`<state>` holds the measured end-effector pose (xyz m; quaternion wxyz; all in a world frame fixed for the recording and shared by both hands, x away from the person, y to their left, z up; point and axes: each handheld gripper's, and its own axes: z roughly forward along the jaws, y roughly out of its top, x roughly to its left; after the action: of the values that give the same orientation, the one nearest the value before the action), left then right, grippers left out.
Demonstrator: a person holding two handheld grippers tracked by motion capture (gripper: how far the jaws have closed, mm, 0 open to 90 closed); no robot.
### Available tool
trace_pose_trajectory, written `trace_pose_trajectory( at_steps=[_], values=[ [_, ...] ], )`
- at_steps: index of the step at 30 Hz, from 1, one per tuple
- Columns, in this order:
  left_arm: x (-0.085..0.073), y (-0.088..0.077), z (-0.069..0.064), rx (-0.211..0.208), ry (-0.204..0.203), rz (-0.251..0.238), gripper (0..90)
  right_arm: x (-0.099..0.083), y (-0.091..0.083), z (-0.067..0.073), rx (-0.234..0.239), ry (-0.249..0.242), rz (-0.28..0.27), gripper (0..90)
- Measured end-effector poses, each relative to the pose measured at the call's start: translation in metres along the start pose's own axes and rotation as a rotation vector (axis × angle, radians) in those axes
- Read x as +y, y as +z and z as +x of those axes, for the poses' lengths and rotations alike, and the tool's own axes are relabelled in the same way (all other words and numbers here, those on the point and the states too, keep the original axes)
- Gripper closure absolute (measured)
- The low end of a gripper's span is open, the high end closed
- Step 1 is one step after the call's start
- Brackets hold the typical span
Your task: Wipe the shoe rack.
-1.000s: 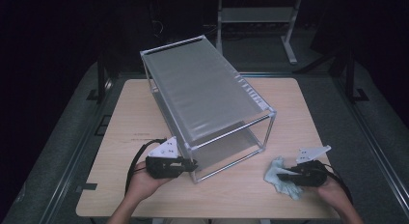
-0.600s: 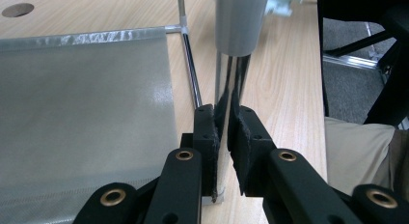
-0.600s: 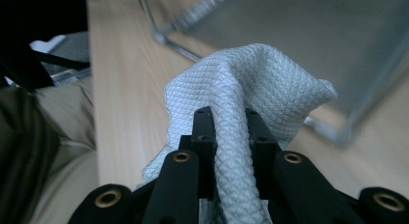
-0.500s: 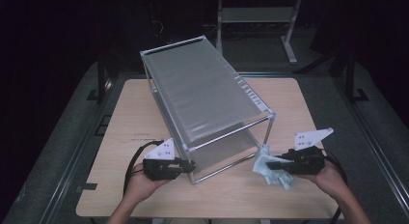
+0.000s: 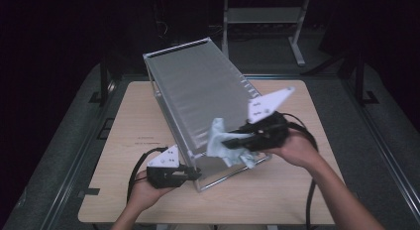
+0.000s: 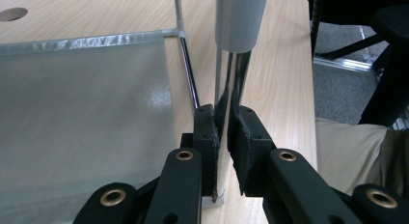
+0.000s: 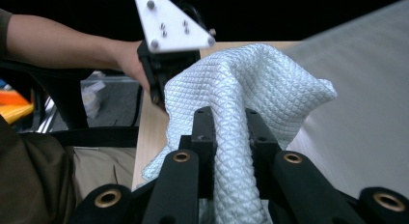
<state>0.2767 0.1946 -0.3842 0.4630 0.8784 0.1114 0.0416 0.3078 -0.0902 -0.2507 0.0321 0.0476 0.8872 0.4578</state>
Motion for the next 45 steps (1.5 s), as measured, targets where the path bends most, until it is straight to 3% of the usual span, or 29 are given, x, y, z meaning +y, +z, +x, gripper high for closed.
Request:
trace_pose_trajectory(
  at_steps=[1, 2, 4, 5, 6, 9, 10, 12, 18, 21, 27, 30, 34, 37, 39, 40, 41, 42, 44, 45],
  values=[
    [0.0, 0.0, 0.0, 0.0, 0.0, 0.0, 80.4, 0.0, 0.0, 0.0, 0.0, 0.0, 0.0, 78.0],
    [-0.001, 0.0, -0.001, -0.003, 0.0, -0.005, 80.5, 0.011, 0.022, -0.003, 0.021, -0.032, 0.043, 78.0],
    [-0.002, -0.001, -0.002, -0.004, 0.001, -0.01, 80.5, 0.015, 0.043, -0.006, 0.044, -0.028, 0.077, 78.0],
    [-0.002, -0.001, -0.002, -0.004, 0.001, -0.01, 80.5, 0.015, 0.043, -0.006, 0.044, -0.028, 0.077, 78.0],
    [-0.003, -0.002, -0.003, -0.004, -0.001, -0.011, 80.5, 0.014, 0.056, -0.011, 0.045, -0.028, 0.118, 78.0],
    [-0.003, -0.003, -0.003, -0.002, 0.001, -0.01, 80.5, 0.012, 0.055, -0.019, 0.032, -0.007, 0.121, 78.1],
    [-0.003, -0.003, -0.003, 0.001, 0.004, -0.012, 80.5, 0.007, 0.05, -0.029, 0.007, 0.015, 0.136, 78.1],
    [-0.003, -0.002, -0.003, -0.002, 0.002, -0.011, 80.5, 0.006, 0.05, -0.031, 0.004, 0.039, 0.136, 78.2],
    [-0.005, -0.003, -0.003, -0.004, -0.008, -0.021, 80.8, 0.022, 0.075, -0.021, 0.058, -0.014, 0.138, 78.1],
    [-0.006, -0.004, -0.003, -0.004, -0.007, -0.026, 80.7, 0.012, 0.06, -0.031, 0.015, 0.019, 0.153, 78.1],
    [-0.005, -0.004, -0.003, -0.006, -0.006, -0.02, 80.7, -0.023, 0.008, -0.053, -0.112, 0.134, 0.172, 78.1],
    [-0.005, -0.002, -0.002, -0.009, -0.007, -0.021, 80.7, -0.022, 0.012, -0.051, -0.092, 0.135, 0.155, 78.1],
    [-0.005, -0.002, -0.002, -0.007, -0.008, -0.027, 80.8, 0.0, 0.045, -0.039, -0.011, 0.054, 0.148, 78.1],
    [-0.008, -0.003, -0.002, -0.007, -0.011, -0.038, 80.9, 0.005, 0.053, -0.038, 0.001, 0.041, 0.149, 78.1],
    [-0.008, -0.004, -0.002, -0.008, -0.014, -0.043, 80.9, 0.003, 0.05, -0.041, -0.009, 0.055, 0.15, 78.1],
    [-0.009, -0.005, -0.002, -0.01, -0.009, -0.039, 81.0, -0.008, 0.035, -0.049, -0.05, 0.088, 0.158, 78.1],
    [-0.009, -0.005, -0.002, -0.01, -0.009, -0.039, 81.0, -0.008, 0.035, -0.049, -0.05, 0.088, 0.158, 78.1],
    [-0.009, -0.006, -0.002, -0.009, -0.005, -0.033, 81.0, -0.02, 0.019, -0.056, -0.091, 0.131, 0.162, 78.1],
    [-0.009, -0.007, -0.002, -0.008, -0.007, -0.033, 81.0, -0.033, -0.001, -0.064, -0.137, 0.173, 0.169, 78.1],
    [-0.009, -0.007, -0.002, -0.008, -0.007, -0.033, 81.0, -0.033, -0.001, -0.064, -0.137, 0.173, 0.169, 78.1]
  ],
)
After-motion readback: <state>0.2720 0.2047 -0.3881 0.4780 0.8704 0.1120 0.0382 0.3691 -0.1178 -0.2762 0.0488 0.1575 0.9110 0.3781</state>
